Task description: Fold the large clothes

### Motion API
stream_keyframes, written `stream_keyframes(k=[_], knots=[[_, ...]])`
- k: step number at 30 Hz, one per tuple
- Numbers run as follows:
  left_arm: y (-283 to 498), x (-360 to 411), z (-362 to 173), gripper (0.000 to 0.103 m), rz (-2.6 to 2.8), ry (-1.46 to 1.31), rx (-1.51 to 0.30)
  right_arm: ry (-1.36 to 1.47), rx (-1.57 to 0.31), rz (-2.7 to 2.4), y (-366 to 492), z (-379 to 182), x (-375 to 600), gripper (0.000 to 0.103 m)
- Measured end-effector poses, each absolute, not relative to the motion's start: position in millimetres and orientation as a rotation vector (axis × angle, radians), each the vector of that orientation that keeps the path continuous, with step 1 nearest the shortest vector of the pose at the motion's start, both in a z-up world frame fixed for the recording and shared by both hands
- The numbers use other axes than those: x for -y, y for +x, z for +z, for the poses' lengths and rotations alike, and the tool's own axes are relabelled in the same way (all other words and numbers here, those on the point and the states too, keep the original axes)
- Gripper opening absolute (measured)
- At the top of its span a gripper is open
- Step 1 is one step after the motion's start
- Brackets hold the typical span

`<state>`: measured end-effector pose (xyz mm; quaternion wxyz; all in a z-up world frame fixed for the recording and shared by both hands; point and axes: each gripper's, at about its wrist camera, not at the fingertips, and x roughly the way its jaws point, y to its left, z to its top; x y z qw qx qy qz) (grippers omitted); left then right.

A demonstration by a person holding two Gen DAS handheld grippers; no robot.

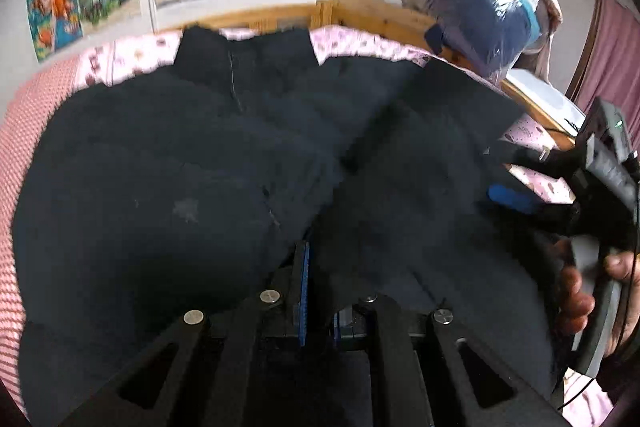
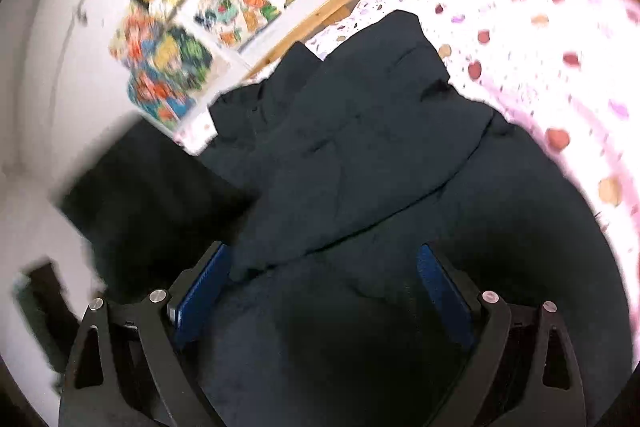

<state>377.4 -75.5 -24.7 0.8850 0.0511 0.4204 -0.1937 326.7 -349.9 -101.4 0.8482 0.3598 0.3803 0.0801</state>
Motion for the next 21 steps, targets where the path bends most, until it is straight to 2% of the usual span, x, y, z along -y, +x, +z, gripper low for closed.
stream_keyframes(k=[4, 7, 10, 11, 19, 21], knots=[[377, 71, -36, 0.009, -0.417, 0.098, -0.911, 0.858, -0.751, 0.231, 333, -114, 345, 0.092], [380, 71, -39, 0.014, -0.446, 0.070, -0.926, 0.909, -0.761, 0.282, 343, -126, 337, 0.092], [381, 72, -37, 0.032, -0.497, 0.050, -0.931, 0.892, -0.796, 0.262, 351, -135, 326, 0.092], [380, 74, -37, 0.043, -0.513, 0.051, -0.929, 0.891, -0.788, 0.260, 351, -136, 324, 0.092], [377, 75, -40, 0.051, -0.560, 0.053, -0.903, 1.014, -0.690, 0.330, 340, -133, 339, 0.092], [375, 71, -39, 0.060, -0.596, 0.022, -0.890, 1.031, -0.690, 0.347, 339, -134, 340, 0.092]])
